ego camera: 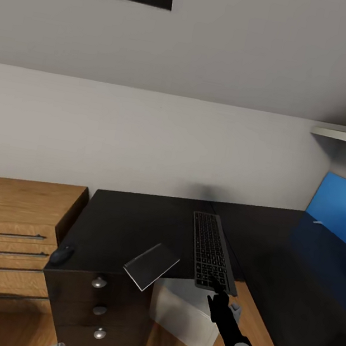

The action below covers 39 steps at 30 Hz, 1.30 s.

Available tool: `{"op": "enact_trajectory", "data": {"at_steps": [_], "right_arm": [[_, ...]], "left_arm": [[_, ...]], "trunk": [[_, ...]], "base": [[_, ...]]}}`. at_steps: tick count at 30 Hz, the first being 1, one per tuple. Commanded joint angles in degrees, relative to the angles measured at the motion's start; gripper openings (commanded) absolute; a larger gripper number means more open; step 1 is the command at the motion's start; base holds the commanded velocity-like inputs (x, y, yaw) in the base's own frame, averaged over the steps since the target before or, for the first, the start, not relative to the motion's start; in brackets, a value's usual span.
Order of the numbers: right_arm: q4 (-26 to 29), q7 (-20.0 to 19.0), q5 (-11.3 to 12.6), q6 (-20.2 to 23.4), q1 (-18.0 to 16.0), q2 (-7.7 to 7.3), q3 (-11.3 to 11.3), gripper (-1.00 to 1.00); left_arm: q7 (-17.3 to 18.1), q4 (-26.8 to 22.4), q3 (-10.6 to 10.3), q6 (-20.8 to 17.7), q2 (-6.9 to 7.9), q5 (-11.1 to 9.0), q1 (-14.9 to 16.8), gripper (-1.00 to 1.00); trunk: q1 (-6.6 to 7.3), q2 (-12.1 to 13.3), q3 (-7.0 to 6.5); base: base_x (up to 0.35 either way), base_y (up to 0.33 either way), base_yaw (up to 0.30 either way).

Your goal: In the bedroom, organize the workspace by keeping the computer under the desk, ensuring the monitor is on the desk, placing the keyboard on the desk next to the monitor, placing the mouse on the desk next to the keyboard, moving the folder from the swivel chair onto the desk next to the mouse, stacking the notebook on top of the folder with the pen on top of the notebook, and positioning the swivel chair next to the desk.

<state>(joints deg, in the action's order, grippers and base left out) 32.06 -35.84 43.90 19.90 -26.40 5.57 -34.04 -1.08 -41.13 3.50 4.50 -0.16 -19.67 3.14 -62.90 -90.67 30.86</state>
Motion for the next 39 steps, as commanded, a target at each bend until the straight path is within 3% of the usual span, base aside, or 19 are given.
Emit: {"op": "enact_trajectory", "data": {"at_steps": [1,39], "right_arm": [[0.02,-0.11,0.31,0.5,-0.06,0.06,-0.32,1.0],[0.18,-0.26,0.48,0.34,0.02,0.01,-0.32,1.0]], "left_arm": [[-0.07,0.0,0.0,0.14,-0.02,-0.45,0.02,1.0],[-0.07,0.0,0.01,0.15,-0.01,-0.38,0.02,1.0]], "trunk": [[0.0,-0.03,0.06],[0.0,-0.03,0.06]], "base": [[0.117,0.0,0.0],[0.027,0.0,0.0]]}}
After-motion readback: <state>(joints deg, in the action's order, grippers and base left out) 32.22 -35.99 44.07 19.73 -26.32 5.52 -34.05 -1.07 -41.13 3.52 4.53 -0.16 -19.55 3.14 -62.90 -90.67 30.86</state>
